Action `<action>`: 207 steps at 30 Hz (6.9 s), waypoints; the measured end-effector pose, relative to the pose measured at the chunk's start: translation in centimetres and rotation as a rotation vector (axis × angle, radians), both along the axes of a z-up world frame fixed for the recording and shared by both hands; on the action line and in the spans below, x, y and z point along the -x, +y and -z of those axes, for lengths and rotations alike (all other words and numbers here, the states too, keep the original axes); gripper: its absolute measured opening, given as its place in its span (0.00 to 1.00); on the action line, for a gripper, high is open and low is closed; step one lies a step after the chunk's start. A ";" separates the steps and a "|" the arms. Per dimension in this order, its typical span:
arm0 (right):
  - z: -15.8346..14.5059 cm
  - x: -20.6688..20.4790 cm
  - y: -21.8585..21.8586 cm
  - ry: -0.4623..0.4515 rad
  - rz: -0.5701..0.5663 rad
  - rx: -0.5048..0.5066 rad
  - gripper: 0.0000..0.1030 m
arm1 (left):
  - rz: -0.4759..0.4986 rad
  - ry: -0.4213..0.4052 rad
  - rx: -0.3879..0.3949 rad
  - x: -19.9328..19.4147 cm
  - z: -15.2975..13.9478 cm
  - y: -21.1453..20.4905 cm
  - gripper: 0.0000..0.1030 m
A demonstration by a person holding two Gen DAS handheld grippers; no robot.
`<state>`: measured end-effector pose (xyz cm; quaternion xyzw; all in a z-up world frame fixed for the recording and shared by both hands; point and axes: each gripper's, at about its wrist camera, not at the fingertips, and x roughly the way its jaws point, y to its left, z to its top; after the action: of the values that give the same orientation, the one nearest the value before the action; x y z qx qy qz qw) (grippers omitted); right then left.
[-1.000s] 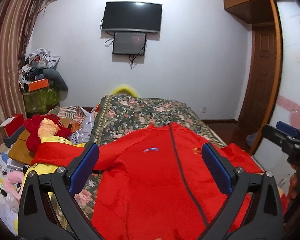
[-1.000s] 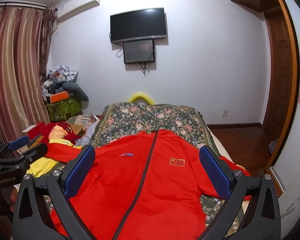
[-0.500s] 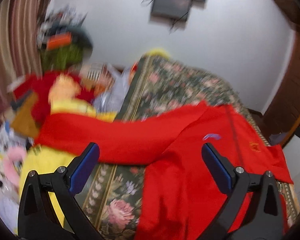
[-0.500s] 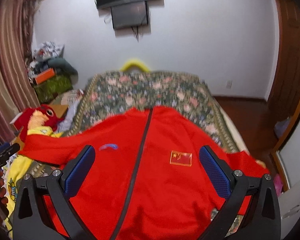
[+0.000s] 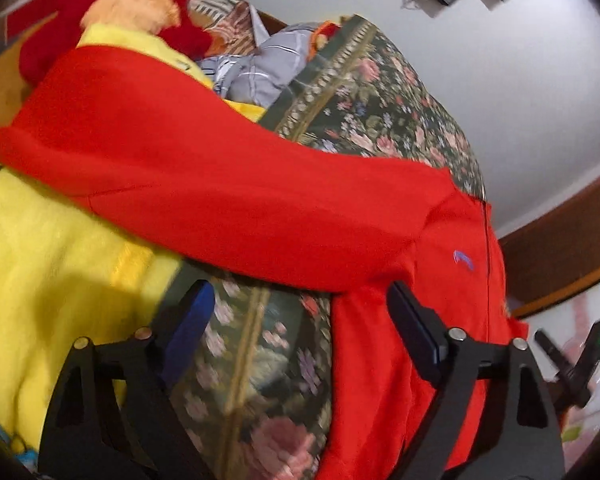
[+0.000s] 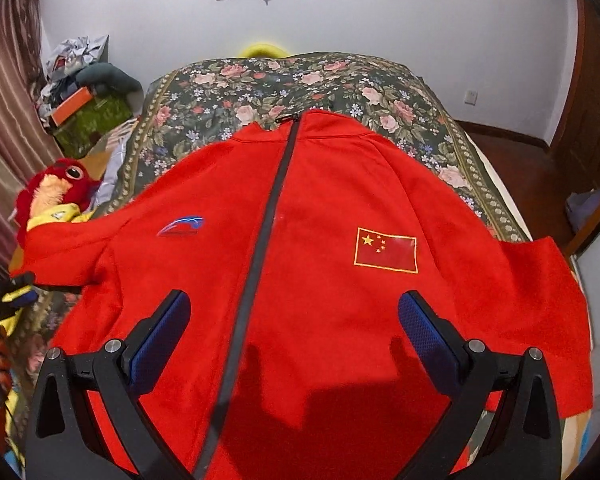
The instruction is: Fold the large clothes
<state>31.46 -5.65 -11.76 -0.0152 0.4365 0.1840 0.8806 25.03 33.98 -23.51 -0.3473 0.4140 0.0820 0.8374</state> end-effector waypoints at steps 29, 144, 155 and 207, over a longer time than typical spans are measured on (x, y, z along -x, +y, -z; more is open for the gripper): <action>-0.8 -0.2 -4.9 0.026 0.058 0.033 1.00 | -0.154 0.006 -0.249 -7.8 -8.4 1.4 0.04; -1.8 3.4 -17.0 0.047 0.136 0.010 1.00 | 0.887 -0.091 -0.318 -16.2 -15.0 -46.1 0.03; 0.2 2.3 -15.6 0.169 0.099 -0.136 1.00 | 0.758 -0.166 -0.469 -13.2 -16.8 -38.2 0.56; -3.7 -0.2 -10.3 0.018 0.148 -0.144 0.07 | 0.073 0.254 -0.457 -10.0 -0.5 -7.7 0.54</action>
<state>31.64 -15.96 -8.10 0.0820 0.4297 0.1497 0.8867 34.99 26.31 -22.99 -0.1212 0.4986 0.1862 0.8379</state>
